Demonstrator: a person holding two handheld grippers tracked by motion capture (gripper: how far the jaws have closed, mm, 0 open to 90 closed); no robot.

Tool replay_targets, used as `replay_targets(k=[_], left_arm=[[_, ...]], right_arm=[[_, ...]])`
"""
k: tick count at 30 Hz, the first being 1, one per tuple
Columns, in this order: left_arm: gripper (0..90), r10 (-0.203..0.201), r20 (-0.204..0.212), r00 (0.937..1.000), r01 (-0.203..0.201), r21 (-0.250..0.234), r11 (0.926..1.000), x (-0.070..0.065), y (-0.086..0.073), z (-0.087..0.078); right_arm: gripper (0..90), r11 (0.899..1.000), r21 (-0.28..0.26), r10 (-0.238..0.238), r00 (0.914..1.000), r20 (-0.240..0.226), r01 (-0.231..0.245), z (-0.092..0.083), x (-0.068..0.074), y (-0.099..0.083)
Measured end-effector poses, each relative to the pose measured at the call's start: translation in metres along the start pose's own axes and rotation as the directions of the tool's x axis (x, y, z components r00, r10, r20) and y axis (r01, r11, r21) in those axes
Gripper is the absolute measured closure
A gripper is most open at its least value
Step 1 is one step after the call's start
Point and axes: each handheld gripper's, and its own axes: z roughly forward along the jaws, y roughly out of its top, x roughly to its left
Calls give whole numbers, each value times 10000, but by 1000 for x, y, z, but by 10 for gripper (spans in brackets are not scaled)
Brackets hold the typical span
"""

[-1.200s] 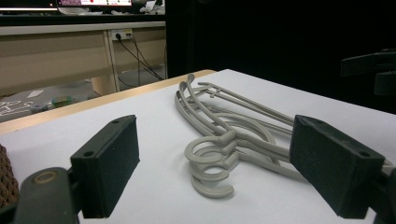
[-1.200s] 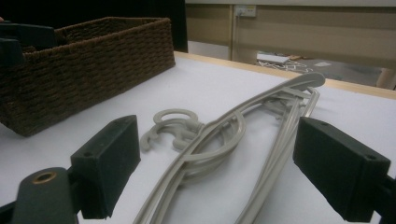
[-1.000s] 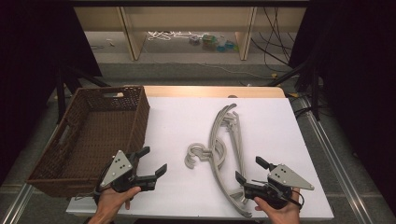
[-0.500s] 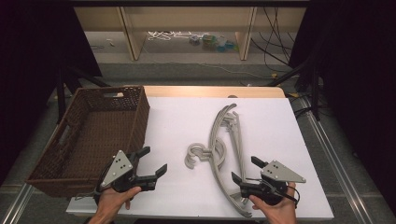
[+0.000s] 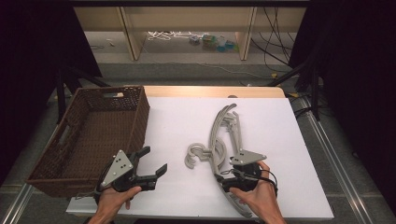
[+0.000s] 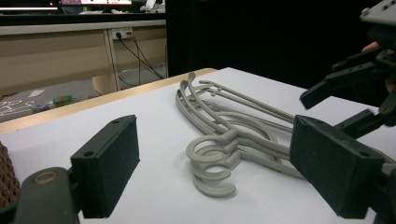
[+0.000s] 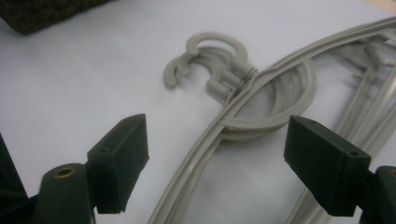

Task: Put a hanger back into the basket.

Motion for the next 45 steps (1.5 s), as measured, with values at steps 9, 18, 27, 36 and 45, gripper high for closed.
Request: replay_targets(k=[9,18,27,36,45], left_arm=[[157,20,26,10000,-20,25,10000,0,0,0],[159,35,65,10000,-36,51,10000,0,0,1],[159,10,82,10000,-10,57,10000,0,0,1],[159,-25,73,10000,25,49,10000,0,0,0],[159,-57,87,9999,56,21,10000,0,1,0]], right_arm=[[352,9844,1748,-148,9994,-300,198,36,-2,6],[499,9526,3041,222,9977,-644,-16,56,-4,9],[612,9524,3044,386,9972,-644,-172,56,-5,14],[651,9438,3290,528,9971,-546,-320,49,-4,17],[681,9464,3203,579,9976,-388,-425,31,-10,20]])
